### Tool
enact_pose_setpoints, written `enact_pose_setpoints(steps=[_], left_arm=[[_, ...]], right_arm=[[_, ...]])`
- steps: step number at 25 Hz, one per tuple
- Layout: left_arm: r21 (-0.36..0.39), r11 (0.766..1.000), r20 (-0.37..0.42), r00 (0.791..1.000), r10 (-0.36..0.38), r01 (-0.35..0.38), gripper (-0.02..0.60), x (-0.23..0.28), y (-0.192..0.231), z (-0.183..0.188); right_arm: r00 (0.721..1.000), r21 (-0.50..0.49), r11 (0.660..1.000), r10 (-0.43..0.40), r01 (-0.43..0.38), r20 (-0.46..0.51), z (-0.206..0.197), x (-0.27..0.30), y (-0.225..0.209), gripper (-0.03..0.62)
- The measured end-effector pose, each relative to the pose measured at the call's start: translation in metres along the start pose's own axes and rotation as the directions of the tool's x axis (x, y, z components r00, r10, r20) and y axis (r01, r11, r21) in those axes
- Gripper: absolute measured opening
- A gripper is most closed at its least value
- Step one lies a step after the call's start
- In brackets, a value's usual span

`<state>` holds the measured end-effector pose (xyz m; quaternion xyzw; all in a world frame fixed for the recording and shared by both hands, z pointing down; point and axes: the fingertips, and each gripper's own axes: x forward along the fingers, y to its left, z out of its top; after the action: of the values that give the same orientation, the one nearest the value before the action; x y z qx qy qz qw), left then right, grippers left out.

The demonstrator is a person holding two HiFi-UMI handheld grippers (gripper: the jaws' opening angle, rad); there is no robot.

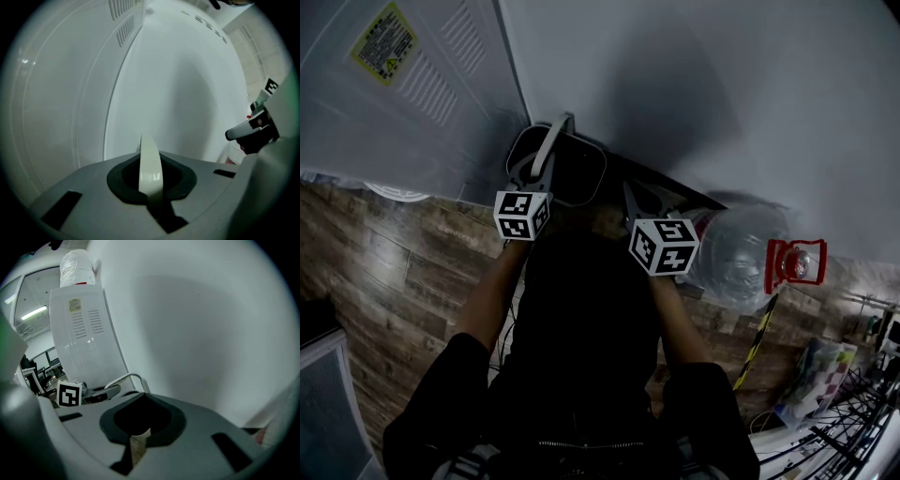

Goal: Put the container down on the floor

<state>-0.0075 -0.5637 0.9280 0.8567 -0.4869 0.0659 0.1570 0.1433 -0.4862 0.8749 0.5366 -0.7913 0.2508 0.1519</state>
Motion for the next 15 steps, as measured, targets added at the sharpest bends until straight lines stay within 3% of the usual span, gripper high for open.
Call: enact_pose_setpoints(steps=[11,15], left_arm=[[0.017,1.0,-0.051,0.999,-0.016,0.017,0.041,-0.018,0.012,-0.013],[0.04,0.999,-0.079,0.997,-0.012,0.015,0.083,-0.024,0.02,-0.015]], right_arm=[[1.0,0.007,1.0,0.017,-0.017,-0.006,-0.005,0.008,0.007,0.01],[0.999,0.004,1.0,0.026,-0.026,-0.018,-0.008,0.012,0.011,0.01]])
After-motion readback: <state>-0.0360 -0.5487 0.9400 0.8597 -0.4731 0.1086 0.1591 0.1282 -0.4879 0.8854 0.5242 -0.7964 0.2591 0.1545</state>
